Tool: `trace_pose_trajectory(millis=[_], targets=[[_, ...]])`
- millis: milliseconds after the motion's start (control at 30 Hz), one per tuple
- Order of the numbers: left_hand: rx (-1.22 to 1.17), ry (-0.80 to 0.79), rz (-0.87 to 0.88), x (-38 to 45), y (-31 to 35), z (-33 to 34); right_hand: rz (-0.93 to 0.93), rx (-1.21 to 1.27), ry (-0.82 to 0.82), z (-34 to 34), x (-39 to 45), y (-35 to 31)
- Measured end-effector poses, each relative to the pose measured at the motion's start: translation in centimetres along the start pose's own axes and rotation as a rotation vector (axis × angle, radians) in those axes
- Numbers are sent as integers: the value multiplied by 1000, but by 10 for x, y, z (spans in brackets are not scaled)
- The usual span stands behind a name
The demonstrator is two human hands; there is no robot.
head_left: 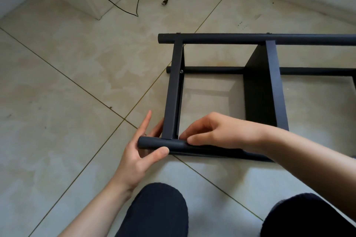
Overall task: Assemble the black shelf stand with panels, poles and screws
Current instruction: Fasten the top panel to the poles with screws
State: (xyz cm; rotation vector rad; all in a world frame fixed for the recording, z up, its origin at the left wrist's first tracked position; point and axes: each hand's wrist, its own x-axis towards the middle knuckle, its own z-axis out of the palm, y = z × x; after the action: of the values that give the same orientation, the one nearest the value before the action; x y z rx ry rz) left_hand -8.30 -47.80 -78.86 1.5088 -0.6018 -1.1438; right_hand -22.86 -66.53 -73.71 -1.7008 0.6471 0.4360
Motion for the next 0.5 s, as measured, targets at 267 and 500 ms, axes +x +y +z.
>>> trace_pose_trajectory(millis=[267,500], targets=[[-523,74,-176,-11,-9,33,13,-424,166,10,-45,12],[-524,65,-140,-9,2,38,25,-473,251,15,-55,6]])
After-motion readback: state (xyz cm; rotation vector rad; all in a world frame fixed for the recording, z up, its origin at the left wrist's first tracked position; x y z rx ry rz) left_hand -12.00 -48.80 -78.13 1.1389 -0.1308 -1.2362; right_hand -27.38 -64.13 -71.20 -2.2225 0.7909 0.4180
